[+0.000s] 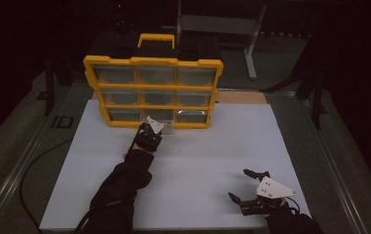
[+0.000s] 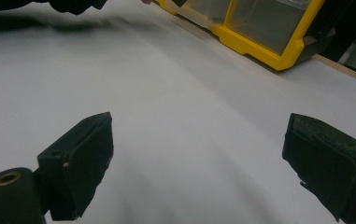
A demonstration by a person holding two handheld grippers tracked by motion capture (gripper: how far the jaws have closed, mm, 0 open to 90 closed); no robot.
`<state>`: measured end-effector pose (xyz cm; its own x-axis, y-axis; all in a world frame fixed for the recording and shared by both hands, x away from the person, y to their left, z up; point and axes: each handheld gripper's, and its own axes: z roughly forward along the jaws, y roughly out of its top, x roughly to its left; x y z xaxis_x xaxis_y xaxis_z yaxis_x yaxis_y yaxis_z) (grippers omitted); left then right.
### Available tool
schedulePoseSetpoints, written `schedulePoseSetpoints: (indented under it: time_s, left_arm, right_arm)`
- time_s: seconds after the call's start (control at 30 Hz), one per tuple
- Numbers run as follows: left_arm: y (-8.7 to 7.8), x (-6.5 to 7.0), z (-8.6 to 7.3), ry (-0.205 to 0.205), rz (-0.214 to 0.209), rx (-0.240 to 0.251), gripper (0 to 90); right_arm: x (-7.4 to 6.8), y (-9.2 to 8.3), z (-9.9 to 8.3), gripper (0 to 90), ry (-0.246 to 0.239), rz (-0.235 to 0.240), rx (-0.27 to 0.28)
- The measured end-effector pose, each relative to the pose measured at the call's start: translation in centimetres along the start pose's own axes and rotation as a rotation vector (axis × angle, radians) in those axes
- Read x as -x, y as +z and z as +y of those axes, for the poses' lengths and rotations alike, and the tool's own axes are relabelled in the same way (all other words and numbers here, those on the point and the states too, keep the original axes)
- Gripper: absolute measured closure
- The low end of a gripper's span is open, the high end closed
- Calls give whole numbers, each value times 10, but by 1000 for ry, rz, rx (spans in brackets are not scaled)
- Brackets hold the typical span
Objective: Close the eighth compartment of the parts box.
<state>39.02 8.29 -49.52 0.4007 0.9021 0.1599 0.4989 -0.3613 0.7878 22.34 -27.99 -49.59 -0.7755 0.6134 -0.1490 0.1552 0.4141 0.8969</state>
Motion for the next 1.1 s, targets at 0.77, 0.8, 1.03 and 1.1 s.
schedulePoseSetpoints:
  time_s: [0.77, 0.8, 1.03, 1.1]
  left_arm:
    - [13, 0, 9, 18, 15, 2, 887]
    - [14, 0, 9, 21, 16, 2, 887]
    - [18, -3, 12, 12, 19, 4, 887]
    - [19, -4, 12, 8, 17, 4, 887]
  right_arm:
    - [0, 0, 0, 89, 3, 5, -2]
    - [0, 0, 0, 89, 4, 5, -1]
    - [0, 0, 0, 89, 5, 6, 2]
    - [0, 1, 0, 89, 6, 8, 0]
